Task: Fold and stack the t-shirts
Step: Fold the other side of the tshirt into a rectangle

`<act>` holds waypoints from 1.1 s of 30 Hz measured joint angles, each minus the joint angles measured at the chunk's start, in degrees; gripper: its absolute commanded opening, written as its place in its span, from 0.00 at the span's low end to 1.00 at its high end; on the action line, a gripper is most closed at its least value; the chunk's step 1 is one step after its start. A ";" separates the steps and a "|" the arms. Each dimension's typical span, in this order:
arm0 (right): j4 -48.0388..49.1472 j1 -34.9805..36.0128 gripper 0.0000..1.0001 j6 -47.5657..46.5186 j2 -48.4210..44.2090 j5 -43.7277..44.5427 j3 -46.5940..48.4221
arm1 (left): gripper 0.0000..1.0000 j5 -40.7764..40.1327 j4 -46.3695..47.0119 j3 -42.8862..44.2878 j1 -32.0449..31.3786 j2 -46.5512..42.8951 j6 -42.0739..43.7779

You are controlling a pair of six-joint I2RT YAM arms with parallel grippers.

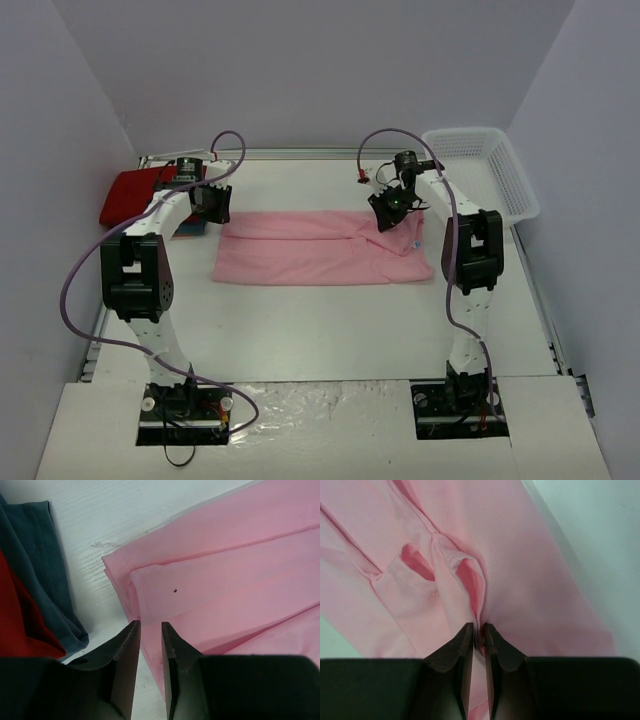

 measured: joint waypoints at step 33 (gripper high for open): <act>-4.42 3.85 0.29 -1.79 -7.67 -3.21 -8.98 | 0.23 1.05 -0.04 0.00 0.00 0.00 0.00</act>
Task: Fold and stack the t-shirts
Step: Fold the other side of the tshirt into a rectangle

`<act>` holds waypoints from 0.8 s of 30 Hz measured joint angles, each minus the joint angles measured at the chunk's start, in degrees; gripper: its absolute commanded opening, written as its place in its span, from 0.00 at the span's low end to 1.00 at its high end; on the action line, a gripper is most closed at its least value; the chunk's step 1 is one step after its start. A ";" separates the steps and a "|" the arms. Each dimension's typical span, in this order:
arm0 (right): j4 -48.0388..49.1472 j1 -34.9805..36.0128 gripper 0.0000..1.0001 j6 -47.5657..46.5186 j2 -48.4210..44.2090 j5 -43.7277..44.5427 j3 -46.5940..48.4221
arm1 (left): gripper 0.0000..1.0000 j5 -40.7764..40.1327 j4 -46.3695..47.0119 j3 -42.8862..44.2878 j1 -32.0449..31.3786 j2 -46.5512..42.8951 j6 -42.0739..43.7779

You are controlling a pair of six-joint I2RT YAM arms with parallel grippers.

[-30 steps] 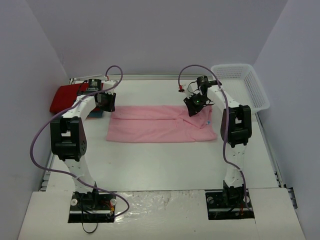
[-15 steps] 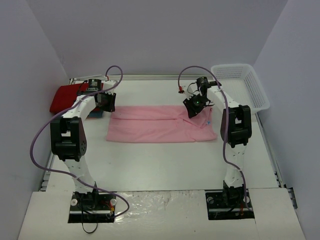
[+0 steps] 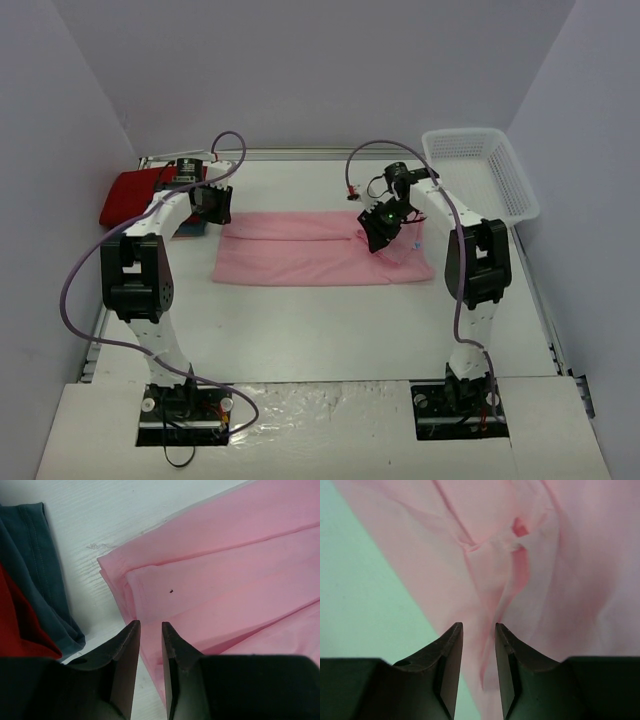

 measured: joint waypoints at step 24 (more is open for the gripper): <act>-3.06 -1.27 0.29 -0.35 4.83 -4.39 12.39 | 0.24 0.15 -0.20 0.00 0.00 0.00 0.02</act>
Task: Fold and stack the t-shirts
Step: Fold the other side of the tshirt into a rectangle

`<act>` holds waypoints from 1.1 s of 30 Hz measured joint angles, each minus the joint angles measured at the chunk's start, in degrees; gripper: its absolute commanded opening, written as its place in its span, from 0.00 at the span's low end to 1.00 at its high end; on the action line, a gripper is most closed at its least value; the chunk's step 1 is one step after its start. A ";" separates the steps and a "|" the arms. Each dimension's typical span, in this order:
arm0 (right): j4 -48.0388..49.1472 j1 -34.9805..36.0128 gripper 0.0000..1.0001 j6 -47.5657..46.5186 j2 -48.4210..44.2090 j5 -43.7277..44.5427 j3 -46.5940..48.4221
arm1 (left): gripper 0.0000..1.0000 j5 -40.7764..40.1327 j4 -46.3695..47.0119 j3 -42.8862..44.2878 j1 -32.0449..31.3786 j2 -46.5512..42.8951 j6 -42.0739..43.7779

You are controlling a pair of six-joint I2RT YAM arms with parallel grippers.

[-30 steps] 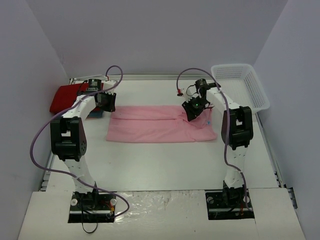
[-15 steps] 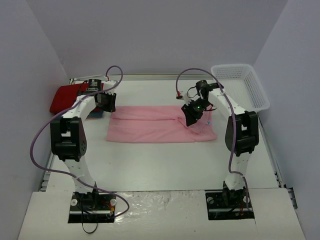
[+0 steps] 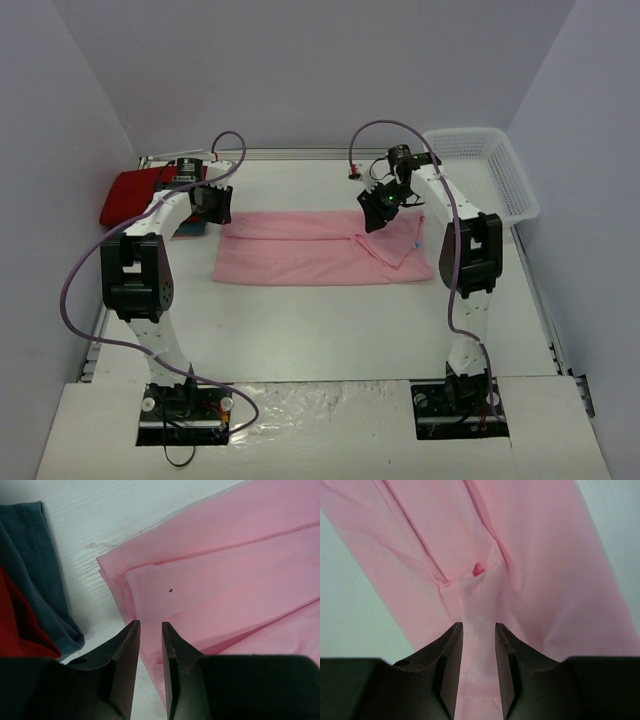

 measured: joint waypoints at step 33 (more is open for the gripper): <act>-0.15 4.59 0.27 -1.16 5.62 -1.44 -7.39 | 0.24 0.24 -0.13 0.00 0.00 0.00 0.00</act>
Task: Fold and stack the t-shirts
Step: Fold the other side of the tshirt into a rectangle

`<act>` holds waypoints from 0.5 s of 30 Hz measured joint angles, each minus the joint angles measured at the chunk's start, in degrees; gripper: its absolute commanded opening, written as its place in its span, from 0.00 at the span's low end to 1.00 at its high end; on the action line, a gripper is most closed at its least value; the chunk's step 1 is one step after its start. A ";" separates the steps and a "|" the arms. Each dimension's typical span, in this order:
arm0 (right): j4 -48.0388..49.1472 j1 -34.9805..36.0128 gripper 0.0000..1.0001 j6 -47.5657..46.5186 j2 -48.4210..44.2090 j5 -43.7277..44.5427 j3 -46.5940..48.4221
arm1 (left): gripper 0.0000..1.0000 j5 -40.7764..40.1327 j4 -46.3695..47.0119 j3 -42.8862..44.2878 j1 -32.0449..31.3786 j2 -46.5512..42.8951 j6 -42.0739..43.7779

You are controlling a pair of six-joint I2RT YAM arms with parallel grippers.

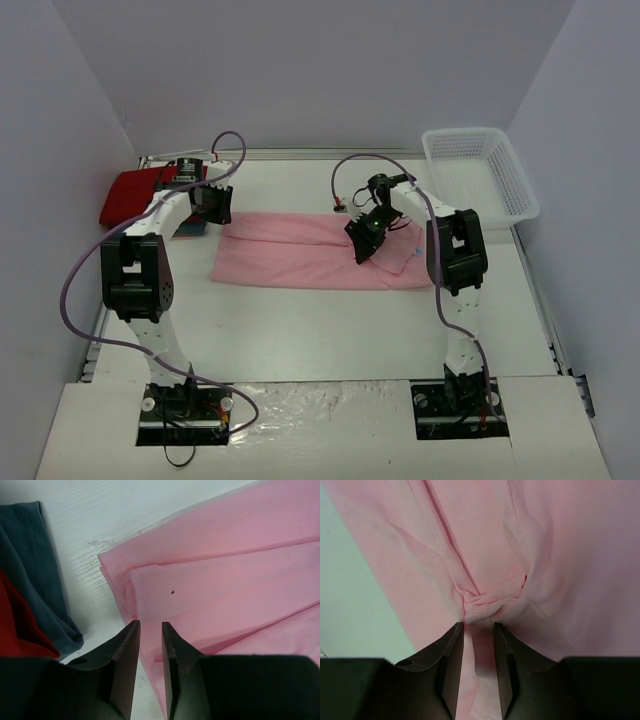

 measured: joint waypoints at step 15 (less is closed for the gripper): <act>0.17 7.65 0.30 -1.68 -4.35 4.98 0.02 | 0.24 0.52 -0.02 0.00 0.00 0.00 0.07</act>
